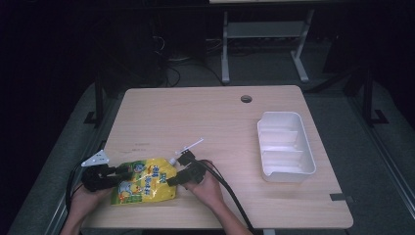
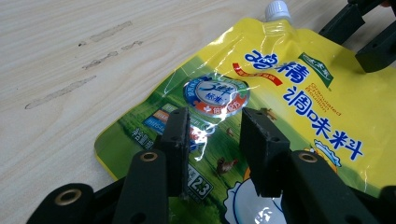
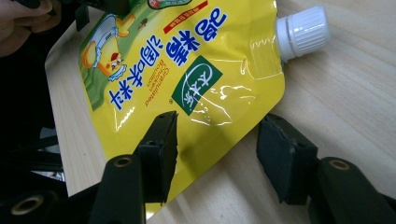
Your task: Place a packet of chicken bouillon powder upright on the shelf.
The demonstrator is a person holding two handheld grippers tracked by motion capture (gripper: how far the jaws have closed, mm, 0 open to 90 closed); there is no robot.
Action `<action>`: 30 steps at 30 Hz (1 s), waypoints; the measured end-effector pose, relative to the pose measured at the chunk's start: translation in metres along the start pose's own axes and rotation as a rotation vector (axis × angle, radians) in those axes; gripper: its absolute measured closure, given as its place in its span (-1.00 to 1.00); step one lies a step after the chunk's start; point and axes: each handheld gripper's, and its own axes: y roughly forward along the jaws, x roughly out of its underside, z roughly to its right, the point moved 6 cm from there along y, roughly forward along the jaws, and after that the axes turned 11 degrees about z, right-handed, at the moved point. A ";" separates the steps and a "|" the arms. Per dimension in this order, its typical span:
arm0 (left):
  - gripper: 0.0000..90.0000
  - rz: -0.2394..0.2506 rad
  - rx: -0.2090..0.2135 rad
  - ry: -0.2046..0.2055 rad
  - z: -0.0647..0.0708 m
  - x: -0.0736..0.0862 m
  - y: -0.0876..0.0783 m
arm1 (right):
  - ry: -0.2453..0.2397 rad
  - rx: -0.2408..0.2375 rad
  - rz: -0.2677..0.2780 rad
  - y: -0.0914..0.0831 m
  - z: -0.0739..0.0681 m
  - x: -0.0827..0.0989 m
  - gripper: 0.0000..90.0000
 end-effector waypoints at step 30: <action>0.19 -0.011 0.026 0.015 0.007 -0.007 0.002 | 0.041 -0.049 0.123 -0.013 -0.001 -0.011 1.00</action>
